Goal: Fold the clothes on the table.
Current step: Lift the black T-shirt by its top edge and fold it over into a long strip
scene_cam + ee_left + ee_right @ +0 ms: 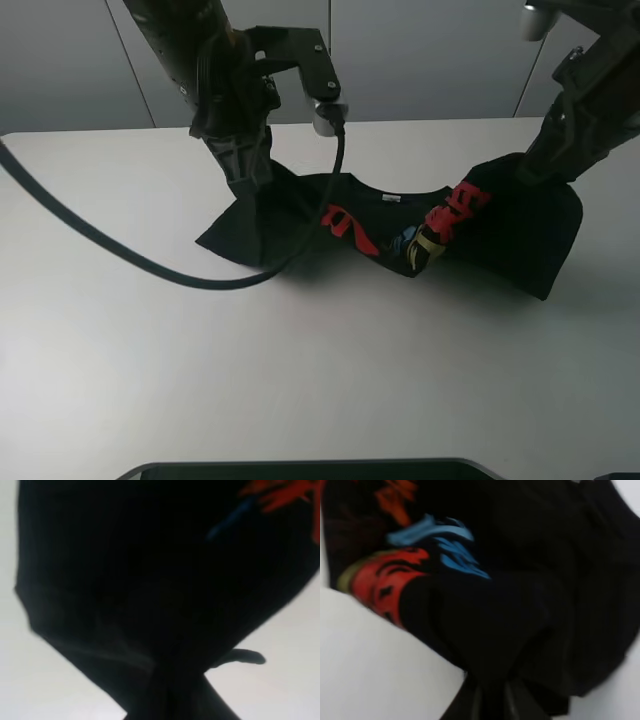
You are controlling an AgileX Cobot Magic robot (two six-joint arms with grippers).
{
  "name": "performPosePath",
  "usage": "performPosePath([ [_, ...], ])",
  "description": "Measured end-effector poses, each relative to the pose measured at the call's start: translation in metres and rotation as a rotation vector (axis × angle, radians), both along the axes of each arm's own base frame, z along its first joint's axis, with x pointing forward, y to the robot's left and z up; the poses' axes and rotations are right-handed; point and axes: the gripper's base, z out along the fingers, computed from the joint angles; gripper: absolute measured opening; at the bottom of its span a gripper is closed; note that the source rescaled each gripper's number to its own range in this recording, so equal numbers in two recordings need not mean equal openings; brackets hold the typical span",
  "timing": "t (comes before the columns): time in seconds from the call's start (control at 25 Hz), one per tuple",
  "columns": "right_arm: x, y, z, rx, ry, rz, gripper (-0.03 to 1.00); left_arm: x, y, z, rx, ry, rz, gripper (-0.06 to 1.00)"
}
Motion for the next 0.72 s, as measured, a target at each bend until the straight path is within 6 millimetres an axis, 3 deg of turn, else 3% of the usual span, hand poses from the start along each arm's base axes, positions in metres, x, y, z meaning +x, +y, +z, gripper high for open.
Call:
performPosePath([
  [0.36,0.019,-0.006,-0.007,-0.048,-0.109,-0.137,0.0,0.032,0.019,0.003,-0.119,-0.034,0.223,0.01],
  [0.72,0.06,-0.01,-0.056,-0.141,-0.152,-0.234,0.0,0.075,0.03,-0.05,-0.147,-0.008,0.409,0.01],
])
